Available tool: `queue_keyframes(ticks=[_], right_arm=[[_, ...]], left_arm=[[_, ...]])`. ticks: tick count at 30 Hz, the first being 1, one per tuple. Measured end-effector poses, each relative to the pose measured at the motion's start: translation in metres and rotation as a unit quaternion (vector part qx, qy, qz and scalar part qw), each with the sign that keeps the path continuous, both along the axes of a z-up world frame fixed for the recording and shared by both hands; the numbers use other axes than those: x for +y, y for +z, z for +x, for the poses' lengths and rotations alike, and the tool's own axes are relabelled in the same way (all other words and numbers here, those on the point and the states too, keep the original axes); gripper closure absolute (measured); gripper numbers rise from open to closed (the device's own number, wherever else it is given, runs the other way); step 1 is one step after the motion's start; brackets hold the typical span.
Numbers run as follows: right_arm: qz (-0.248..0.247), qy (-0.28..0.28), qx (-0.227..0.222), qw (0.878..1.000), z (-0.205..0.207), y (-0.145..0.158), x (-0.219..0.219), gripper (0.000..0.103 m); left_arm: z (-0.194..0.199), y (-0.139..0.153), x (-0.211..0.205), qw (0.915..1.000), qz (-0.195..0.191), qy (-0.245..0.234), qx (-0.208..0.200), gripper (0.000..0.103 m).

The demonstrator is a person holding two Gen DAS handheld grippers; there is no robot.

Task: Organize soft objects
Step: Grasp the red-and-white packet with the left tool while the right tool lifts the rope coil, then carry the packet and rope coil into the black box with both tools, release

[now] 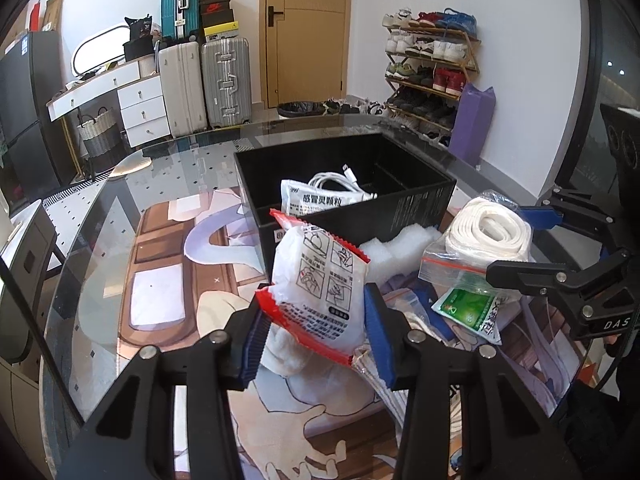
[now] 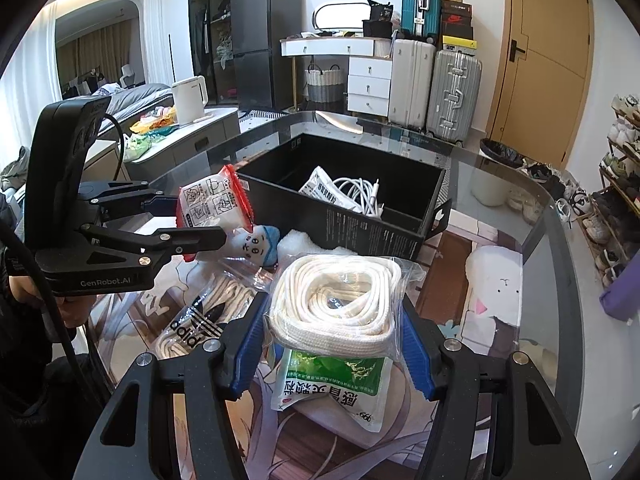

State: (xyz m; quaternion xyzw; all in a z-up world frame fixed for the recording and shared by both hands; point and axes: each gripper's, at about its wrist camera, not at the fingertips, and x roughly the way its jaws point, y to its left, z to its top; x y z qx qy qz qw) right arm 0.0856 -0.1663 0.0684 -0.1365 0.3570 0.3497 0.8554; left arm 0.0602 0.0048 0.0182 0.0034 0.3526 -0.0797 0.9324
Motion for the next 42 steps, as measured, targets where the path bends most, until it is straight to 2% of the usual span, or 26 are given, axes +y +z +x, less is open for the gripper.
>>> queue_keyframes(ticks=[17, 25, 42], right_arm=[[0.042, -0.019, -0.028, 0.999, -0.002, 0.018, -0.009, 0.041], [0.056, -0.028, -0.036, 0.997, 0.001, 0.024, -0.012, 0.041], [0.074, -0.039, -0.061, 0.995, 0.024, 0.05, -0.005, 0.041]], left_arm=[[-0.002, 0.022, 0.003, 0.9992, -0.019, 0.016, -0.029, 0.059], [0.006, 0.035, 0.004, 0.9988, -0.025, 0.021, -0.038, 0.059], [0.032, 0.043, 0.013, 0.9975, -0.05, 0.033, -0.038, 0.059]])
